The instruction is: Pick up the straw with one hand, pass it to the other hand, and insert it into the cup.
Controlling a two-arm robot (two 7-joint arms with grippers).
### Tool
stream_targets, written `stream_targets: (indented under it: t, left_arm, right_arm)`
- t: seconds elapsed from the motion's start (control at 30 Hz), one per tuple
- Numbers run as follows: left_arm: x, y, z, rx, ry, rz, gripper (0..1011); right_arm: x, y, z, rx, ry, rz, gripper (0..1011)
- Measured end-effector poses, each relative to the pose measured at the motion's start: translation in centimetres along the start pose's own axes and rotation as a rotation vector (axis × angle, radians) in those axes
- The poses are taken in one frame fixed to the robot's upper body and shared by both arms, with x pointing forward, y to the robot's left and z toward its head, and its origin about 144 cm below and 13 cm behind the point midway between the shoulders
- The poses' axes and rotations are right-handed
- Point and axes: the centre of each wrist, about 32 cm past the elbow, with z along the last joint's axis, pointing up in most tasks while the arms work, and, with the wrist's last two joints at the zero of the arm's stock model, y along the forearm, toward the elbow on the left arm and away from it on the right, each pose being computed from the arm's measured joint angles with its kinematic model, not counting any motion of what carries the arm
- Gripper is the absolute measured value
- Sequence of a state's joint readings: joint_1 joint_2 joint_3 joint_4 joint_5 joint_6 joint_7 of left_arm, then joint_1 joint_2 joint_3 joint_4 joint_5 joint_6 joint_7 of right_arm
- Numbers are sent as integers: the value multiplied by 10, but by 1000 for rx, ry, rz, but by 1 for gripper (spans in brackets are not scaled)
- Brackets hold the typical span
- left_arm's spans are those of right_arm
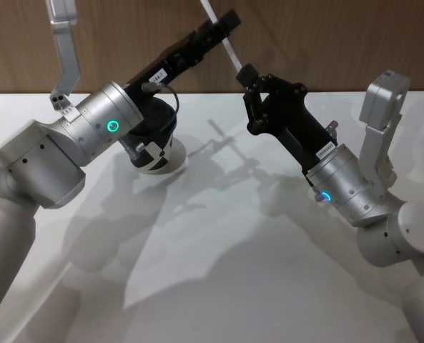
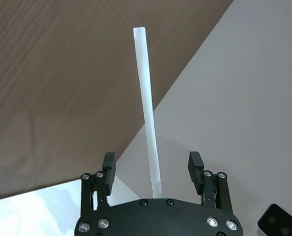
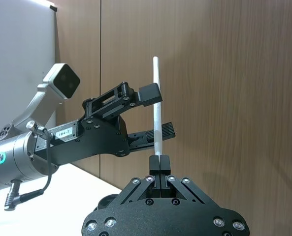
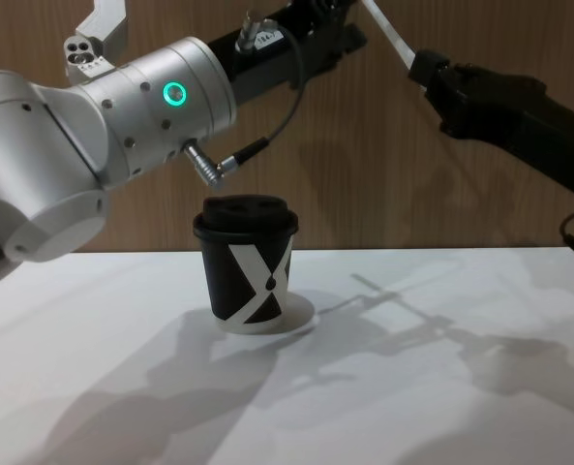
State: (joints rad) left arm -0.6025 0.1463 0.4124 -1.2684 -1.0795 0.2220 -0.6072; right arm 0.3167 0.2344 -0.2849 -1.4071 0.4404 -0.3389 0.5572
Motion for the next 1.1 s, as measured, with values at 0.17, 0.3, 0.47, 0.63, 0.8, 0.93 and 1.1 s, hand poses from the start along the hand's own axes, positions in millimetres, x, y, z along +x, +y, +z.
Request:
stream_targets:
  t: [0.17,0.3,0.47,0.63,0.8,0.93,1.1]
  left_arm:
    - [0,-3,0,-2,-6,-6,815]
    - [-1,-5,0,-2,-9,-11,717]
    - [-1,-7,0,-1,-12,-17,539]
    - [-1,-9,0,-3,-13,-22,378]
    - [-1,-9,0,-3,-14,-24,235]
    - [-2,-9,0,-2,-16,-24,115]
    - [-2,-10,1,-1,-16,-22,33]
  right_arm:
    - [0,0,0,0,0,0,6]
    - [0,0,0,0,0,0,6]
    - [0,0,0,0,0,0,6]
    - [0,0,0,0,0,0,6]
    - [0,0,0,0,0,0,6]
    - [0,0,0,0,0,0,6]
    - [0,0,0,0,0,0,22]
